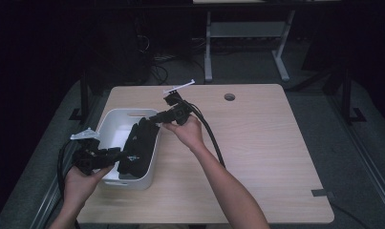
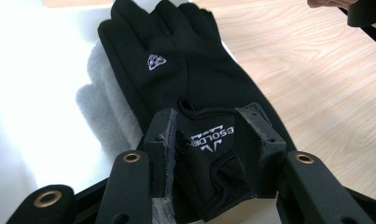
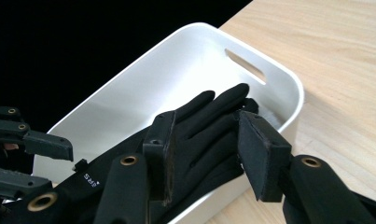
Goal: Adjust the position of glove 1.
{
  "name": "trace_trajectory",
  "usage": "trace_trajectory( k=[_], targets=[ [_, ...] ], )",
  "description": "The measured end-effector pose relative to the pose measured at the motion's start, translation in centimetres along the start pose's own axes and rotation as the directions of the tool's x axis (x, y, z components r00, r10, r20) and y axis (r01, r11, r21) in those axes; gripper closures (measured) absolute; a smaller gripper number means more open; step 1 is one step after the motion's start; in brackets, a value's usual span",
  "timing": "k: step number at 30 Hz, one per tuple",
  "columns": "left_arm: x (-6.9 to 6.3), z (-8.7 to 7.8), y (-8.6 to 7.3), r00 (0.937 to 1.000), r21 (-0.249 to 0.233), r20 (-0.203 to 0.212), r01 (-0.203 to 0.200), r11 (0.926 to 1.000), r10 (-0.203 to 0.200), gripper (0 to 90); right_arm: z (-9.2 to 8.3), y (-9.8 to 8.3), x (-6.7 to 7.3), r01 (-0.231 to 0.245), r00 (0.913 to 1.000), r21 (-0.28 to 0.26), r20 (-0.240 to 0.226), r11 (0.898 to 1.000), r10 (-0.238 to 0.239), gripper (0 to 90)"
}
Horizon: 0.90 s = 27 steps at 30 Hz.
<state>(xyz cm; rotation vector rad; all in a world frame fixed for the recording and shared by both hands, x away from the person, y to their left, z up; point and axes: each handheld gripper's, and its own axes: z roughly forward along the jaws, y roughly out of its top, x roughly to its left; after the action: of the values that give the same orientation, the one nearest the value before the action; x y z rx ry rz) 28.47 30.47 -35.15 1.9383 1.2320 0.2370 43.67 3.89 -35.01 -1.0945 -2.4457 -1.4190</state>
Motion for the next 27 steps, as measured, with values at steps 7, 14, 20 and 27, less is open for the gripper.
trace_trajectory(
  k=[7, 14, 20, 27],
  targets=[
    [-0.7, 0.1, 0.6, 0.9996, -0.007, 0.004, -0.027, 0.9996, 0.027, 57.2, -2.1, -0.3, -0.8, -0.002, 0.9998, -0.026, 0.021, 1.000, 0.003, 54.4],
    [-1.6, 0.5, 1.5, 0.9990, -0.017, 0.010, -0.044, 0.9989, 0.044, 55.7, -4.3, -0.8, -1.4, -0.005, 0.9993, -0.049, 0.037, 0.999, 0.007, 50.4],
    [-2.5, 1.0, 1.9, 0.9975, -0.016, 0.024, -0.066, 0.9977, 0.066, 53.6, -6.0, -1.2, -1.6, 0.017, 0.9978, -0.048, 0.065, 0.999, -0.014, 46.4],
    [-3.3, 1.3, 2.4, 0.9963, -0.024, 0.034, -0.078, 0.9967, 0.079, 51.3, -7.7, -1.4, -2.0, 0.010, 0.9971, -0.059, 0.076, 0.998, -0.006, 42.6]
  ],
)
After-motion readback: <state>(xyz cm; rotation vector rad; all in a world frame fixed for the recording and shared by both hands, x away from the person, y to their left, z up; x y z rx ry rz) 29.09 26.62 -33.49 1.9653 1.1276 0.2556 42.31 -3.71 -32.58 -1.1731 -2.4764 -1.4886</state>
